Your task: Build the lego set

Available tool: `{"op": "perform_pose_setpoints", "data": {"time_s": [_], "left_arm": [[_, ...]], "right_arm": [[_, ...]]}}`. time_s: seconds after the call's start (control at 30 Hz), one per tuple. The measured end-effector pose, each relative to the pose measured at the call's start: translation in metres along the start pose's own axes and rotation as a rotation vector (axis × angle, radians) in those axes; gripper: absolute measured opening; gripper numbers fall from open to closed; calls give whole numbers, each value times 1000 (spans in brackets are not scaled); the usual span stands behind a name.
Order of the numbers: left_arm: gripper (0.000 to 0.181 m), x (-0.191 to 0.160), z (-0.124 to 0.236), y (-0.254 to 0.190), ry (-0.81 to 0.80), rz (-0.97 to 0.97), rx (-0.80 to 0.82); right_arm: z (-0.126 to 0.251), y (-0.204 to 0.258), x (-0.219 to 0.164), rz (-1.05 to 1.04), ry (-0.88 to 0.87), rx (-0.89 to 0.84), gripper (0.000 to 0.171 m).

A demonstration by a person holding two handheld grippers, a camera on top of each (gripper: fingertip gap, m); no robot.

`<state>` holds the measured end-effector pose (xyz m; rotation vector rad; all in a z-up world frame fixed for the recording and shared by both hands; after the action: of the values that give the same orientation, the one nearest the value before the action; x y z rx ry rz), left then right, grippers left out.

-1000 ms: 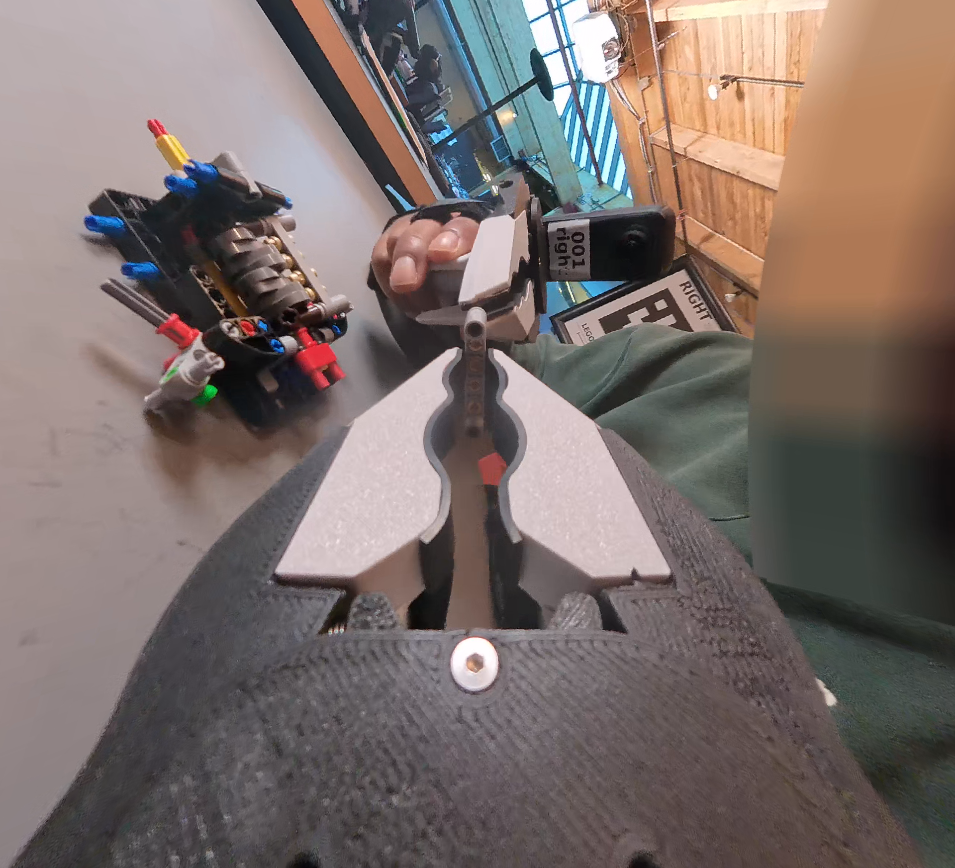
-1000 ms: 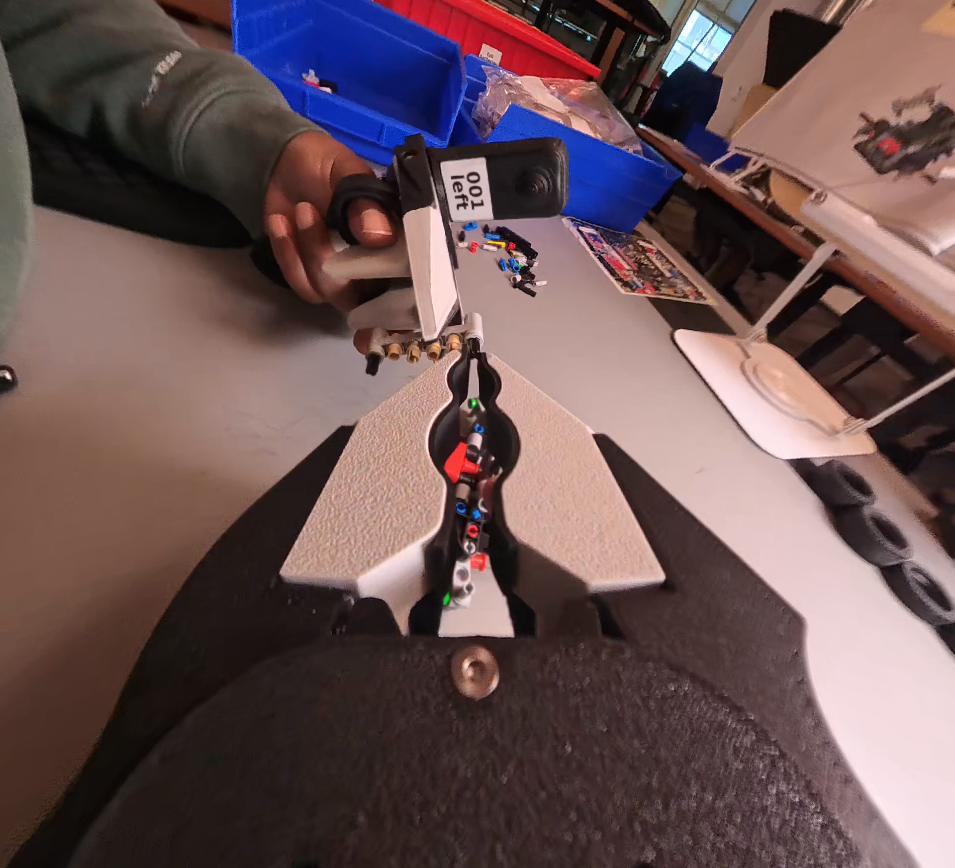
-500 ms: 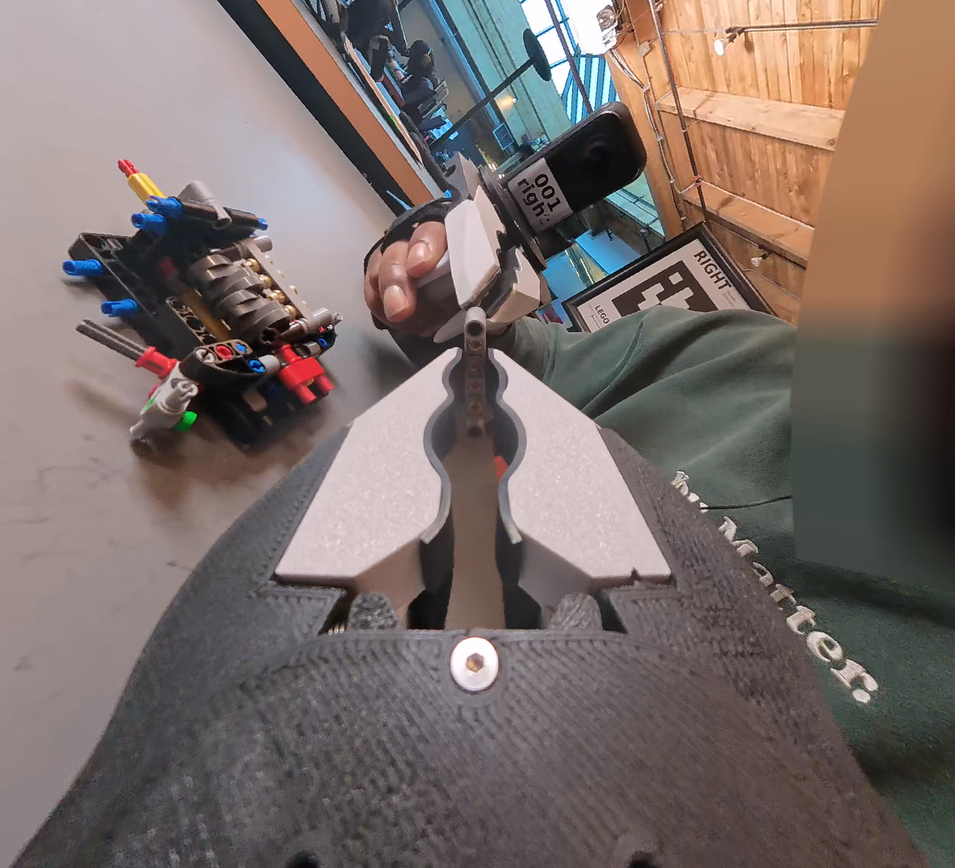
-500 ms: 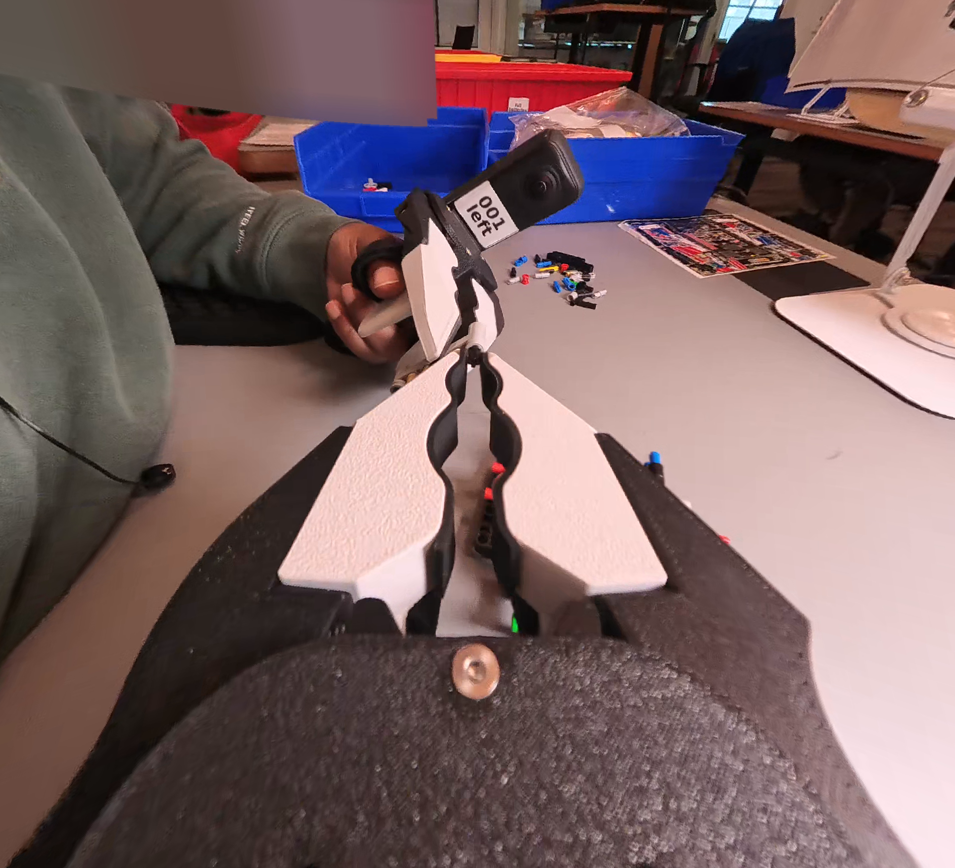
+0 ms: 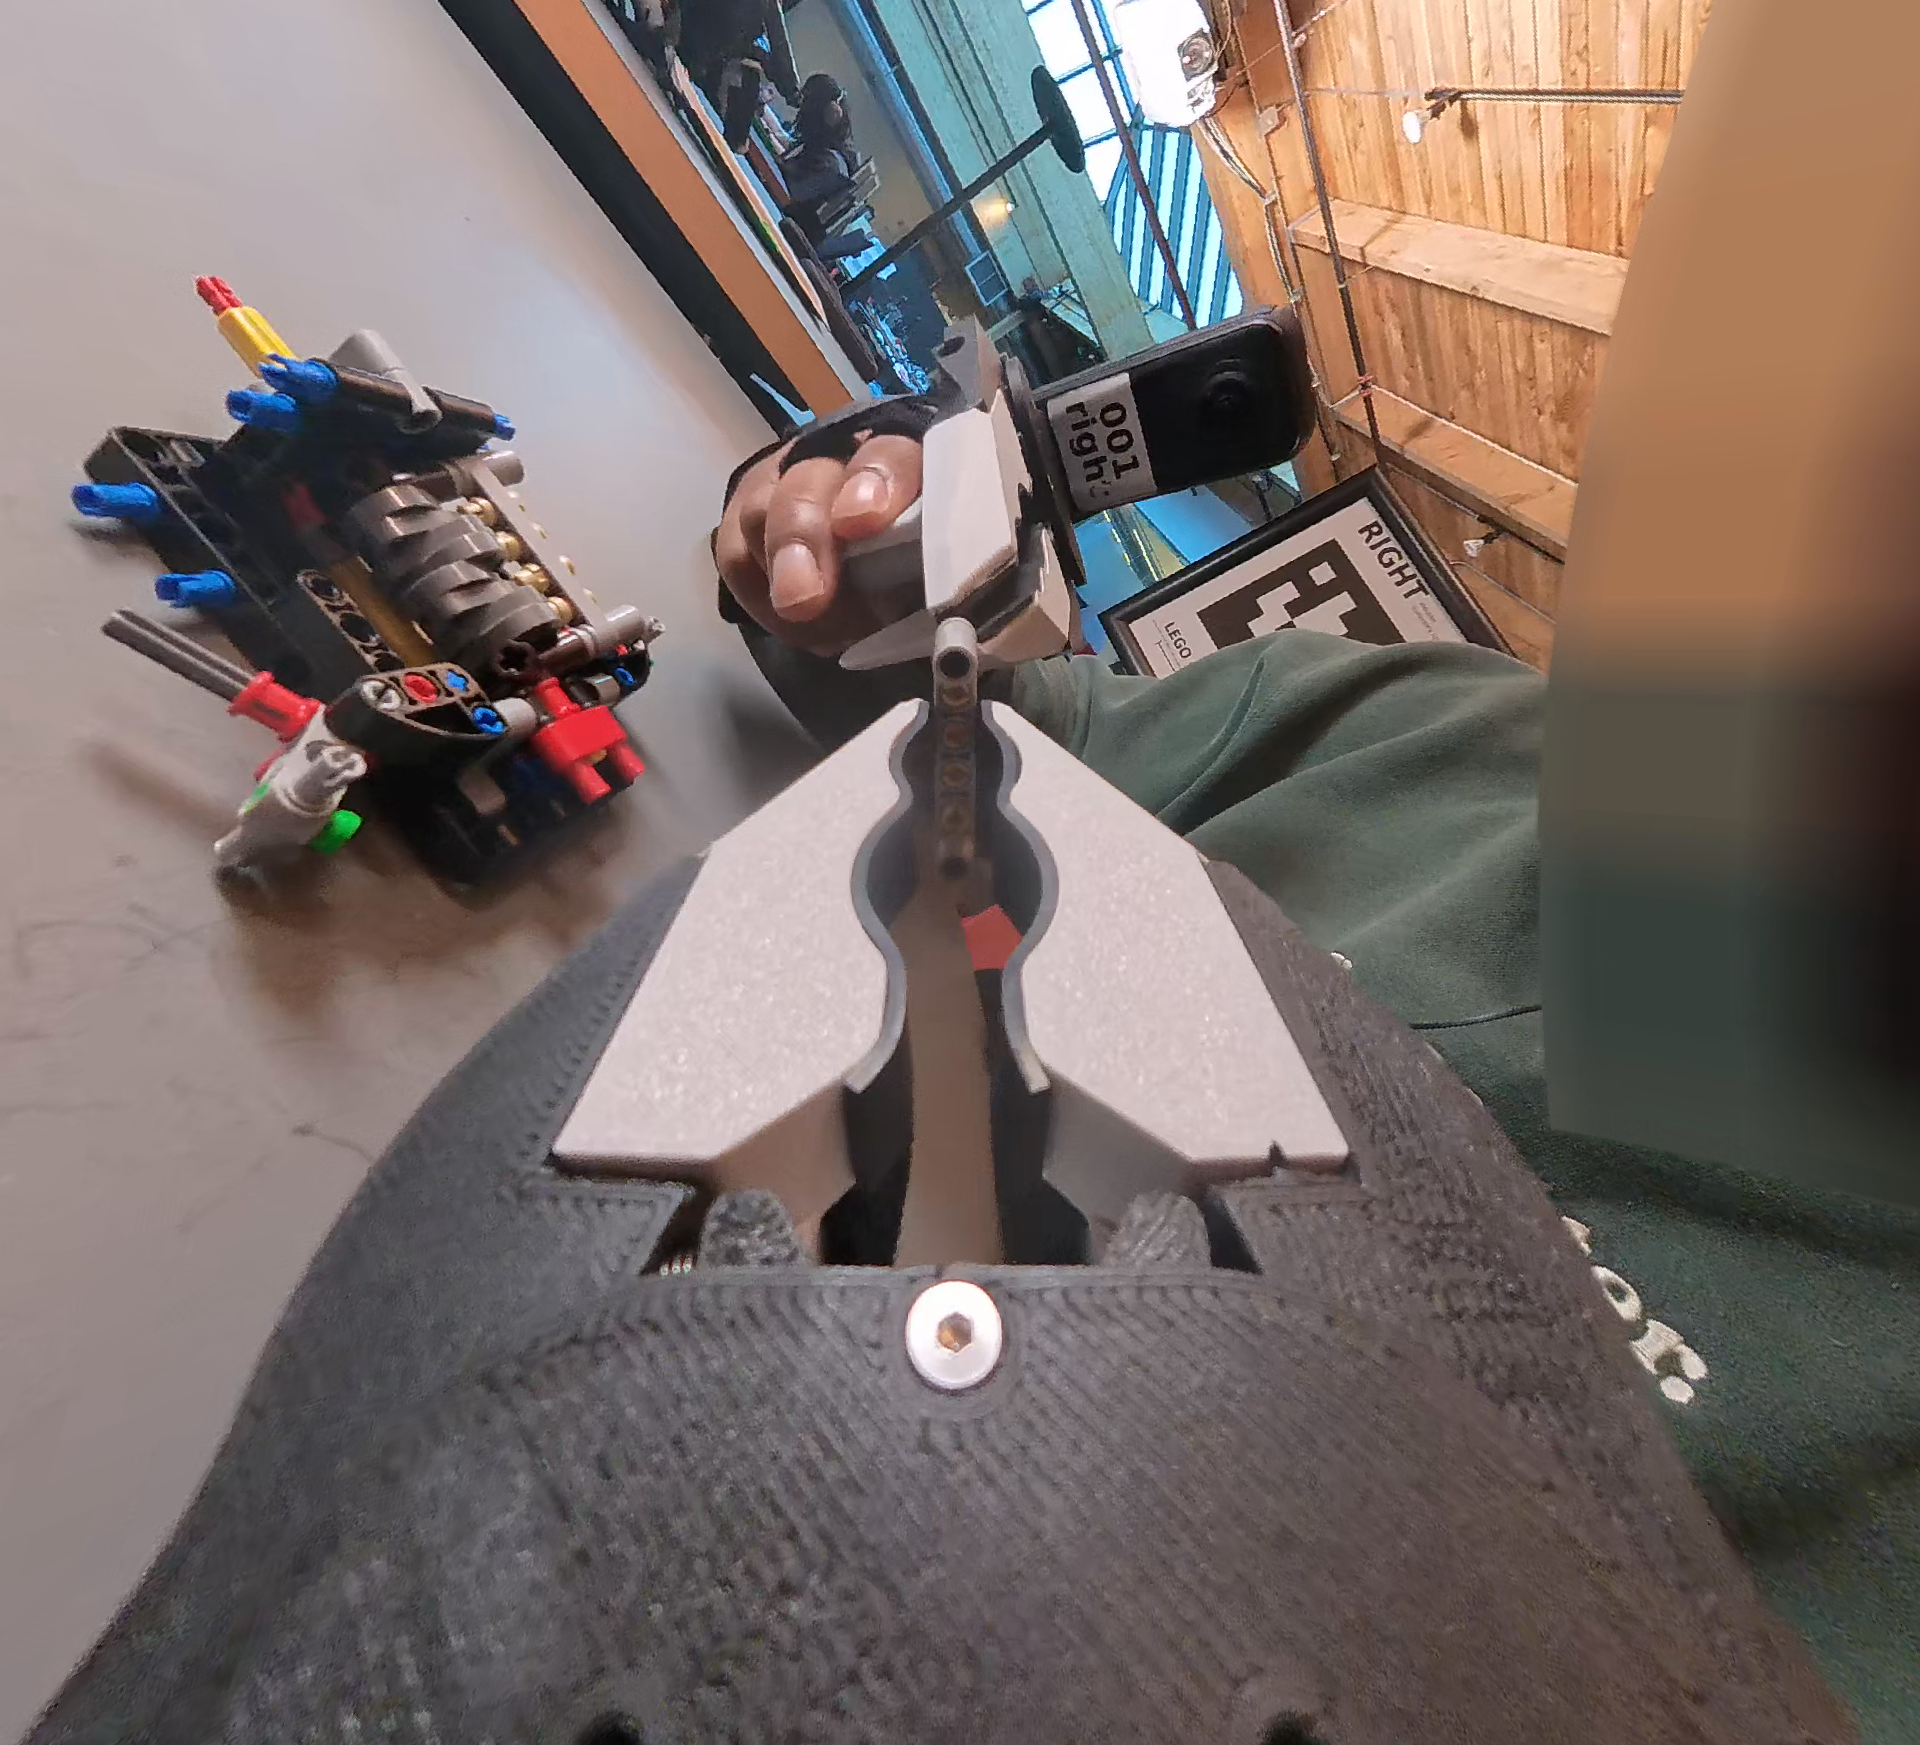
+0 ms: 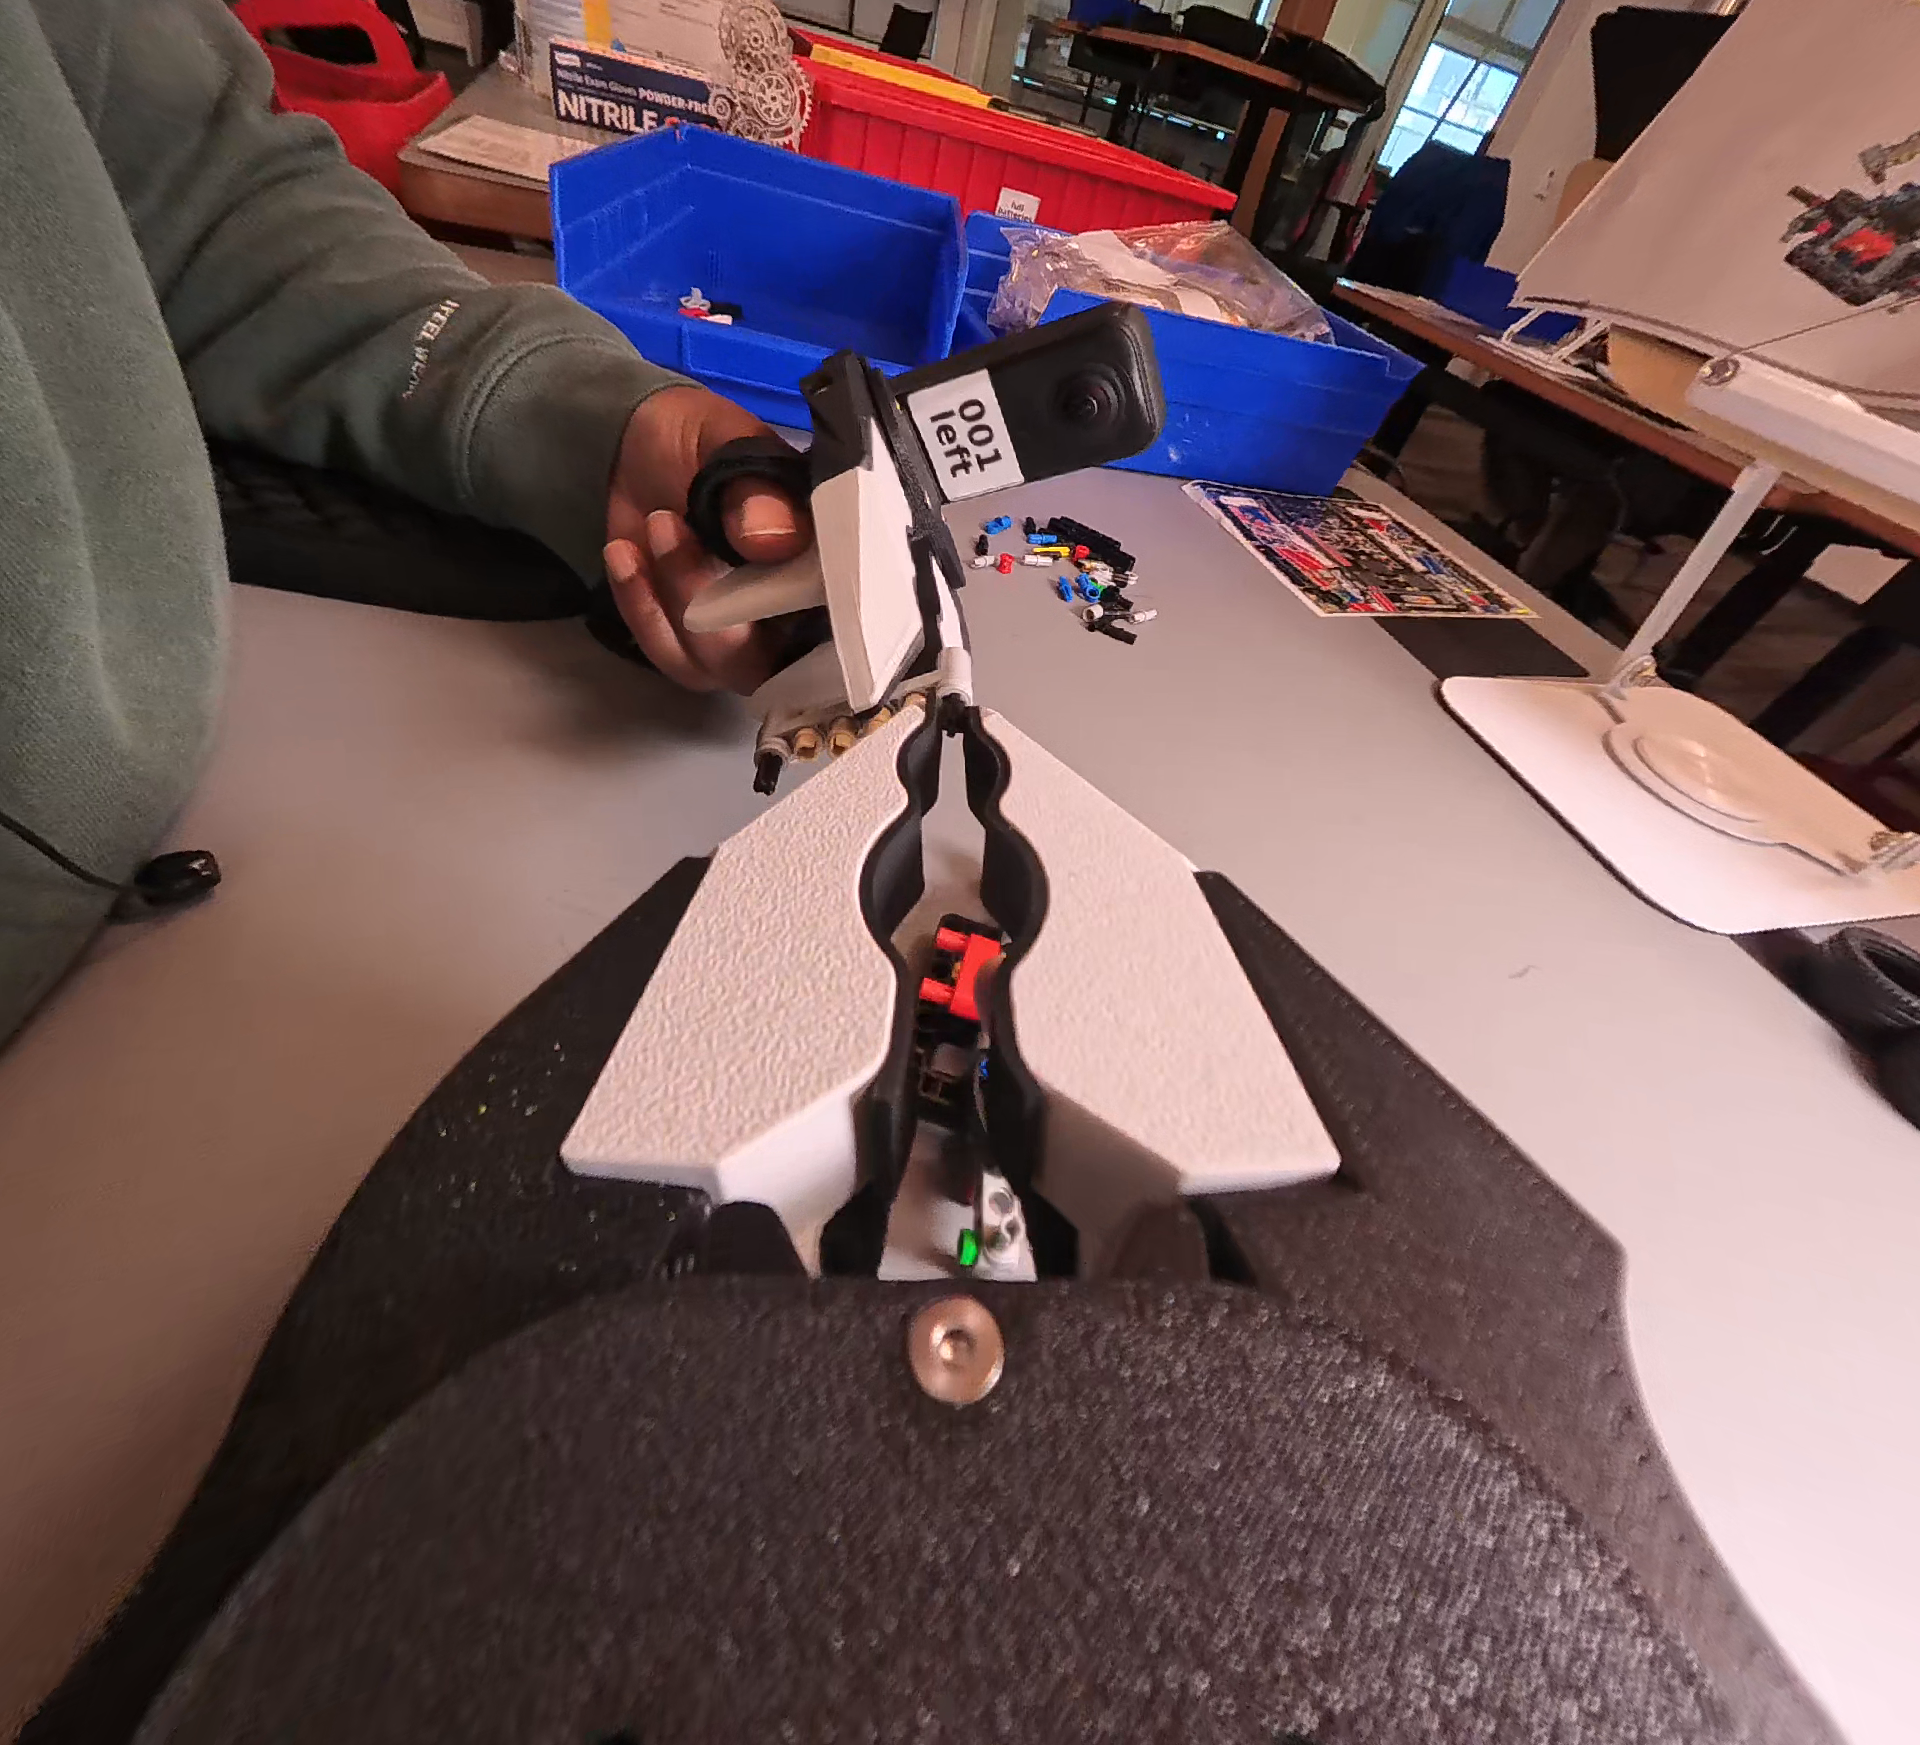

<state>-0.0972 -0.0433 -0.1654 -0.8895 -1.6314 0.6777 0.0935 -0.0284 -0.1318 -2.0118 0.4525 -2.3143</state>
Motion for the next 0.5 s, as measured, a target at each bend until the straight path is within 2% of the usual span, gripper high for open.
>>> {"op": "perform_pose_setpoints", "data": {"time_s": [0.5], "left_arm": [[5,-3,-1,3,-3,70,-31]], "right_arm": [[1,4,0,106,2,-8,2]]}}
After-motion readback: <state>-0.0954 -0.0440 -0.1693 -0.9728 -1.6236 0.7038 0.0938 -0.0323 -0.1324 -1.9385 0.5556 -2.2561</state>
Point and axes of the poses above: each gripper's, where its closed fingertips meet, z back along the fingers, x out of its top, y = z × x across the jaws, the point moved 10 cm from there along z, back along the fingers, and after that the axes turned 9 degrees about -x, right-handed, at the moved point
